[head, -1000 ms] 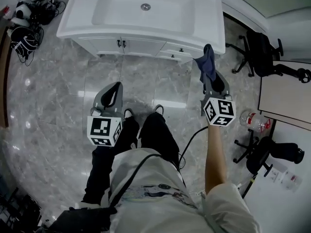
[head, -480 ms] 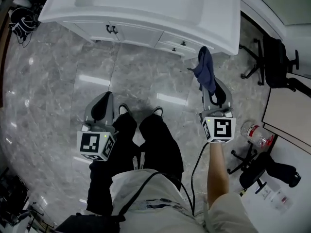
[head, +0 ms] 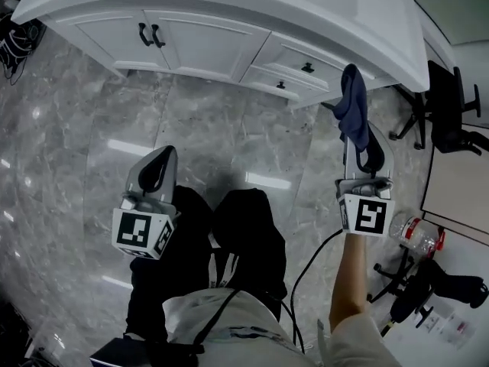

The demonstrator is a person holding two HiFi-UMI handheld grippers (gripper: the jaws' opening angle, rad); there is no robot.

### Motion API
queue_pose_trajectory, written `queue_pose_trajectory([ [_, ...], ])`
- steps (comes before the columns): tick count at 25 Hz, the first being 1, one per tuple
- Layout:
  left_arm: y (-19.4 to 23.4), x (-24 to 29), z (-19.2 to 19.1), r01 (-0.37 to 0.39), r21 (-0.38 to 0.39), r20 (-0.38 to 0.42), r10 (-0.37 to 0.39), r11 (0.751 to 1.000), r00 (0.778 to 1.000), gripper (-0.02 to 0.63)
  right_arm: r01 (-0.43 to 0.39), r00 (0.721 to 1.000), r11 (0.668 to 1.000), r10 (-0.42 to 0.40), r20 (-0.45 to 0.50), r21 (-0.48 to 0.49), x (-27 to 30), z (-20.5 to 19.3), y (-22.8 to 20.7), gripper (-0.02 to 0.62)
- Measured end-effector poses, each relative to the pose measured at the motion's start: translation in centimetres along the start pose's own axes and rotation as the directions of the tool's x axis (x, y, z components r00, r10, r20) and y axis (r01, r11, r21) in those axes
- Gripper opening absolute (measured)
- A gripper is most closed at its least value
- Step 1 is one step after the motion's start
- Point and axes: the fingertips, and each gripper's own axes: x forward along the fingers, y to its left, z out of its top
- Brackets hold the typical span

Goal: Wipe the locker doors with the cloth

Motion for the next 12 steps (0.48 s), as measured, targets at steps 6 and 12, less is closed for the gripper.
queue_pose_trajectory([
  [6, 2.4, 5.1, -6.9, 0.019, 0.025, 0.069, -0.021, 1.000, 0.997, 0.002, 0.089, 0.993, 0.988, -0.078, 0.089, -0.126, 2.9, -6.2, 1.3, 0.087],
  [12, 4.3, 9.5, -11.8, 0.027, 0.051, 0.135, -0.034, 0.998, 0.990, 0.002, 0.218, 0.969, 0.952, -0.185, 0.161, -0.216, 6.2, -9.9, 0.2, 0.089],
])
